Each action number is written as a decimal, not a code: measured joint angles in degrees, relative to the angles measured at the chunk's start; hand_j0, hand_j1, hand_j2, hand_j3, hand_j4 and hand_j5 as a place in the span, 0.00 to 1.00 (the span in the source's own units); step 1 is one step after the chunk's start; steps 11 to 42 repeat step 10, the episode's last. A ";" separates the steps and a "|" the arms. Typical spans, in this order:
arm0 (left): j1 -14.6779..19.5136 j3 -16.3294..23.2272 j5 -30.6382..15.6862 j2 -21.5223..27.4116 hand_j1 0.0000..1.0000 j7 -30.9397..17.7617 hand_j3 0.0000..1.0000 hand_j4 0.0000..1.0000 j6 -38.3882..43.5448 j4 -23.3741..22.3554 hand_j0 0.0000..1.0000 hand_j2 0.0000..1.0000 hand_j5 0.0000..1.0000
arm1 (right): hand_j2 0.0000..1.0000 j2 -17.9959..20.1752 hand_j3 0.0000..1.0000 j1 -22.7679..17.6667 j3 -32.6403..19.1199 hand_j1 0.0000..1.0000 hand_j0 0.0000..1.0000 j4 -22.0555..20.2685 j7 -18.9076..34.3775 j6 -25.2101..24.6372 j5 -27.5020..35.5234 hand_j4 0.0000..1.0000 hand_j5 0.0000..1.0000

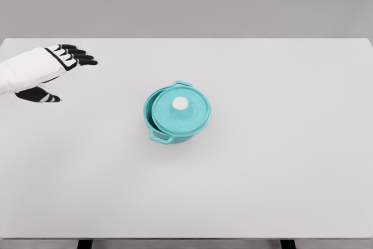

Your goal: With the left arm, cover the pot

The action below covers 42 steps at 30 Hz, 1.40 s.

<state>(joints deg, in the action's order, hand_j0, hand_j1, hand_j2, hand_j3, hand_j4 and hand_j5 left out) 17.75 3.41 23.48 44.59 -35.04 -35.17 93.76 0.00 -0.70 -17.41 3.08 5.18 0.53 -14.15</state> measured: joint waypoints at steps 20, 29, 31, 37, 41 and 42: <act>-0.09 -1.10 0.03 1.12 1.00 0.00 1.00 1.00 0.01 -0.39 1.00 1.00 1.00 | 1.00 0.00 1.00 0.00 0.00 1.00 1.00 0.00 0.00 0.00 0.00 1.00 1.00; -0.09 -1.10 0.03 1.12 1.00 0.00 1.00 1.00 0.01 -0.39 1.00 1.00 1.00 | 1.00 0.00 1.00 0.00 0.00 1.00 1.00 0.00 0.00 0.00 0.00 1.00 1.00; -0.09 -1.10 0.03 1.12 1.00 0.00 1.00 1.00 0.01 -0.39 1.00 1.00 1.00 | 1.00 0.00 1.00 0.00 0.00 1.00 1.00 0.00 0.00 0.00 0.00 1.00 1.00; -0.09 -1.10 0.03 1.12 1.00 0.00 1.00 1.00 0.01 -0.39 1.00 1.00 1.00 | 1.00 0.00 1.00 0.00 0.00 1.00 1.00 0.00 0.00 0.00 0.00 1.00 1.00; -0.09 -1.10 0.03 1.12 1.00 0.00 1.00 1.00 0.01 -0.39 1.00 1.00 1.00 | 1.00 0.00 1.00 0.00 0.00 1.00 1.00 0.00 0.00 0.00 0.00 1.00 1.00; -0.09 -1.10 0.03 1.12 1.00 0.00 1.00 1.00 0.01 -0.39 1.00 1.00 1.00 | 1.00 0.00 1.00 0.00 0.00 1.00 1.00 0.00 0.00 0.00 0.00 1.00 1.00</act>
